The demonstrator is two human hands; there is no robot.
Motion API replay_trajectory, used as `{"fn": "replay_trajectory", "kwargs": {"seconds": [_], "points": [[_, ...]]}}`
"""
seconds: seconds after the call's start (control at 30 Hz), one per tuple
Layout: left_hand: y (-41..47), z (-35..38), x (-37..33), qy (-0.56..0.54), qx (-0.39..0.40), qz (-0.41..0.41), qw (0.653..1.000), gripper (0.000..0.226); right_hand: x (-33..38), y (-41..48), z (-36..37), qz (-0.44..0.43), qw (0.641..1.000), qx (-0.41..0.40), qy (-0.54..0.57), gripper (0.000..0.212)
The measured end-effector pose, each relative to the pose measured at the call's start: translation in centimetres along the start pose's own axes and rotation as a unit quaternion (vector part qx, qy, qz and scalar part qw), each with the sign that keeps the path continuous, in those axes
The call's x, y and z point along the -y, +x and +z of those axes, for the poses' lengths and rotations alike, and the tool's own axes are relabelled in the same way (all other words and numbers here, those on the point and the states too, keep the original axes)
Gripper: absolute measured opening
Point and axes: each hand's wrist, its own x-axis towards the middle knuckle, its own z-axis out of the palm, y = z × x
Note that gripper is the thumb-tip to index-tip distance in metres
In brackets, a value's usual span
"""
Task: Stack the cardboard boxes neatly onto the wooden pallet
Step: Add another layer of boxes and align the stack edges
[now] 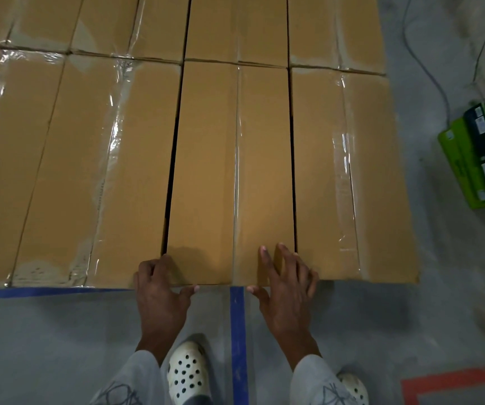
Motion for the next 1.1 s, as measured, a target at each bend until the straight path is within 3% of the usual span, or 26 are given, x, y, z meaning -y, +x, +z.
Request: {"fn": "replay_trajectory", "kwargs": {"seconds": [0.2, 0.33, 0.47, 0.7, 0.83, 1.1], "points": [[0.3, 0.2, 0.2, -0.017, 0.005, -0.006, 1.000, 0.084, -0.3, 0.5, 0.4, -0.009, 0.999, 0.011, -0.041, 0.085], [0.0, 0.0, 0.0, -0.084, -0.006, -0.035, 0.996, 0.085, 0.0, 0.5, 0.2, -0.022, 0.997, 0.007, -0.070, 0.087], [-0.1, -0.3, -0.6, -0.128, -0.012, -0.058, 0.990, 0.083, 0.0, 0.6, 0.3, -0.019, 0.997, 0.008, -0.074, 0.103], [0.0, -0.5, -0.4, -0.143, -0.004, -0.063, 0.988, 0.082, 0.0, 0.6, -0.2, -0.016, 0.998, 0.009, -0.067, 0.082], [0.0, -0.4, -0.5, -0.145, -0.005, -0.062, 0.987, 0.081, 0.0, 0.8, 0.0, -0.016, 0.997, 0.021, -0.071, 0.102], [0.1, -0.3, -0.7, -0.155, -0.003, -0.073, 0.985, 0.078, 0.2, 1.2, -0.5, 0.001, 0.996, 0.053, -0.073, 0.107]]}}
